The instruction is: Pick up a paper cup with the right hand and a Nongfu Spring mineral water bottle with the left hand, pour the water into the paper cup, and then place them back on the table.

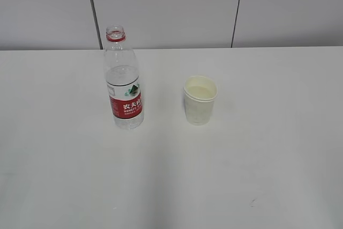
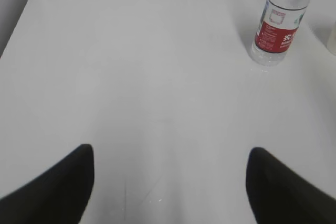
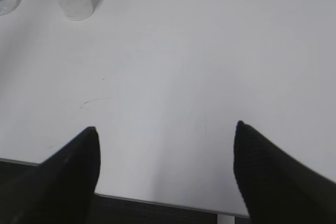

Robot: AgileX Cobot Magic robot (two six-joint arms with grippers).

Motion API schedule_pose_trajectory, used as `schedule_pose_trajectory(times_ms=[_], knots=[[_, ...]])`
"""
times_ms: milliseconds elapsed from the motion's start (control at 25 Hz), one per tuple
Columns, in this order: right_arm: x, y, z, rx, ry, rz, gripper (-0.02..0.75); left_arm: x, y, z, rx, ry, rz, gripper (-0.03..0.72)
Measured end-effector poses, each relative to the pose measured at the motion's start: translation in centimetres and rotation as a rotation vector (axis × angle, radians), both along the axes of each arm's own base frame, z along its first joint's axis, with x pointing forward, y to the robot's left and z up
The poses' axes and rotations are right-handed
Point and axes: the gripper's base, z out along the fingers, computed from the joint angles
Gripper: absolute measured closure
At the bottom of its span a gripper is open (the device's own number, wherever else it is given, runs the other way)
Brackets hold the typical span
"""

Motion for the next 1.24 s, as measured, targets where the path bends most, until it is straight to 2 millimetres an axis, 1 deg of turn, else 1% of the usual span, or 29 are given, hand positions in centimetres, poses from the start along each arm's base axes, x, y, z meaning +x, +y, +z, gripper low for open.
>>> schedule_pose_trajectory(times_ms=[1240], knots=[[0.00, 0.00, 0.00, 0.000, 0.000, 0.000, 0.150, 0.00, 0.00, 0.00, -0.001, 0.000, 0.000, 0.143]])
